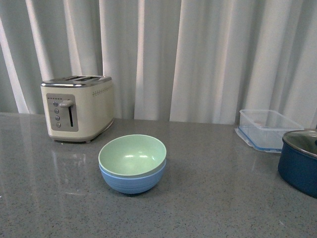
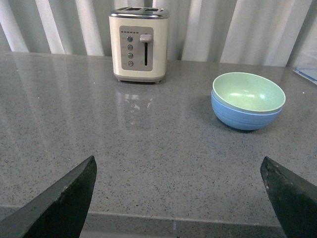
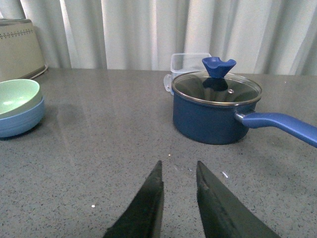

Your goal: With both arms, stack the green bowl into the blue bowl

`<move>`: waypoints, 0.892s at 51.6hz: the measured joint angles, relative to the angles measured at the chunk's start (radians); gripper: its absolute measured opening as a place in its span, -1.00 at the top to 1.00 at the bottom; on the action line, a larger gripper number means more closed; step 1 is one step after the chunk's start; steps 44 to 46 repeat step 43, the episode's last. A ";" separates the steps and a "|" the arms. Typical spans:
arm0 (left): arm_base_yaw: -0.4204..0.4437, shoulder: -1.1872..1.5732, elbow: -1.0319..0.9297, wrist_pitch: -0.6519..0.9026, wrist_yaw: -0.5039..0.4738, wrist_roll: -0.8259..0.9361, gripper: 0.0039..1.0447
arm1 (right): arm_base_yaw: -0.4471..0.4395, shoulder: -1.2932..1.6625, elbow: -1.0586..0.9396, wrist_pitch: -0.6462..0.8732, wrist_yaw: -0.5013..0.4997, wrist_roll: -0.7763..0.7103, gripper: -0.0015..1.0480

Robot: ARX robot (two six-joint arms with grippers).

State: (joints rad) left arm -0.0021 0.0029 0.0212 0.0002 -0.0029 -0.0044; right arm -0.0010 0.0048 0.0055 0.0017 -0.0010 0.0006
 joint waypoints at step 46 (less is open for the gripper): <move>0.000 0.000 0.000 0.000 0.000 0.000 -0.87 | 0.000 0.000 0.000 0.000 0.000 0.001 -0.81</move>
